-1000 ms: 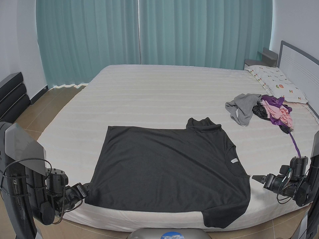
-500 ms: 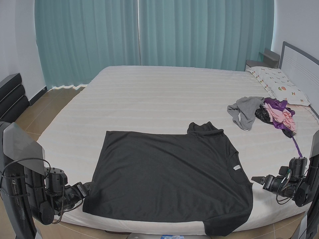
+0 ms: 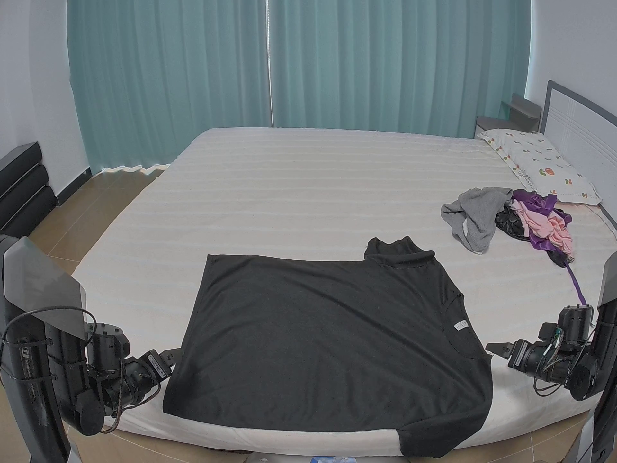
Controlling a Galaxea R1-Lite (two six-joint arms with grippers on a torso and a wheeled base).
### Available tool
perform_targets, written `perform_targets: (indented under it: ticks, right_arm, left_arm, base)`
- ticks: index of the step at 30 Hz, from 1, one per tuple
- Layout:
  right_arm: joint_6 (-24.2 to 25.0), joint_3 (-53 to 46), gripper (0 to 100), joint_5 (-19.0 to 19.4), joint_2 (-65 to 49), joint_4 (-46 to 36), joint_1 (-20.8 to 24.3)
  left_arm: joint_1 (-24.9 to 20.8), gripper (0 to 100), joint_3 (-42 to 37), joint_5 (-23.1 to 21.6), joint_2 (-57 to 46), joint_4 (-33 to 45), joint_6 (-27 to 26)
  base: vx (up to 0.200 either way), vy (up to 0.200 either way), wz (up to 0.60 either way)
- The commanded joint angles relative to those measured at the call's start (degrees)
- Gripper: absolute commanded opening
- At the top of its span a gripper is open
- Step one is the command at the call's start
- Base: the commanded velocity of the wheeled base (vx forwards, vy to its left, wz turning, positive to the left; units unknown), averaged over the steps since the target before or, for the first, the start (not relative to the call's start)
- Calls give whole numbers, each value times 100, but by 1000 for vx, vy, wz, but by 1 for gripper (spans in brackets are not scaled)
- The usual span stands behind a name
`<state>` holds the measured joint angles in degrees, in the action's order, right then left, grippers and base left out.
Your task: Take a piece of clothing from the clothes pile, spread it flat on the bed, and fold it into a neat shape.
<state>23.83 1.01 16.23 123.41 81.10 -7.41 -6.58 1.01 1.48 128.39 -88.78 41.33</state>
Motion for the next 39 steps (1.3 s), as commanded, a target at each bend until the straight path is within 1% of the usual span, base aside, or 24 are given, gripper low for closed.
perform_targets:
  ticks: [1,2,6,8,9,12,15,16,18,20,21,26,28,29,30,33,34,35,36,37,39]
  right_arm:
    - [43,-5,100,3,-1,81,179]
    - [60,13,100,3,-1,107,205]
    - [394,496,100,-14,122,186,407]
    - [412,716,100,-23,228,178,416]
    - [420,1059,100,-32,377,125,416]
    - [412,1674,100,-49,606,-16,398]
    - [420,2421,100,-49,650,-631,407]
    - [420,2536,100,-49,650,-763,407]
    - [429,3212,100,-49,720,-1483,425]
    - [456,3669,100,-49,782,-1897,460]
    - [482,4030,100,-58,843,-2231,486]
    - [552,4996,100,-76,1098,-3145,565]
    - [596,5339,100,-93,1300,-3312,574]
    - [605,5383,100,-93,1326,-3320,574]
    - [640,5612,100,-137,1493,-3356,583]
    - [658,5981,100,-234,1836,-3435,662]
    - [658,5981,100,-234,1836,-3435,662]
    - [658,6306,100,-339,2038,-3523,706]
    - [658,6332,100,-339,2056,-3531,706]
    - [658,6570,100,-348,2161,-3663,768]
    - [658,6877,100,-348,2258,-3795,812]
  left_arm:
    - [17,100,4,-7,19,-86,16]
    - [17,100,13,-7,19,-86,16]
    - [-1,100,48,-7,-25,-95,192]
    - [-27,100,66,-7,-25,-95,244]
    - [-62,100,75,-7,-7,-95,315]
    - [-142,100,83,-7,-7,-95,376]
    - [-256,100,233,2,-16,-95,376]
    - [-273,100,268,2,-16,-95,376]
    - [-370,100,532,19,10,-86,367]
    - [-414,100,699,28,28,-78,359]
    - [-432,100,874,28,37,-69,350]
    - [-432,100,1683,28,248,151,350]
    - [-423,100,2114,19,292,458,350]
    - [-423,100,2175,28,292,520,350]
    - [-423,100,2527,19,292,872,350]
    - [-423,100,3133,2,301,1531,367]
    - [-423,100,3133,2,301,1531,367]
    - [-423,100,3687,2,380,2032,376]
    - [-423,100,3722,2,388,2058,376]
    - [-405,100,4162,2,468,2366,376]
    - [-405,100,4662,-7,591,2708,403]
  base:
    - [0,0,0]
    - [0,0,0]
    - [0,0,0]
    - [0,0,0]
    - [0,0,0]
    - [0,0,0]
    - [0,0,0]
    - [0,0,0]
    - [0,0,0]
    - [0,0,0]
    - [0,0,0]
    - [0,0,0]
    - [0,0,0]
    - [0,0,0]
    - [0,0,0]
    - [0,0,0]
    - [0,0,0]
    - [0,0,0]
    - [0,0,0]
    - [0,0,0]
    - [0,0,0]
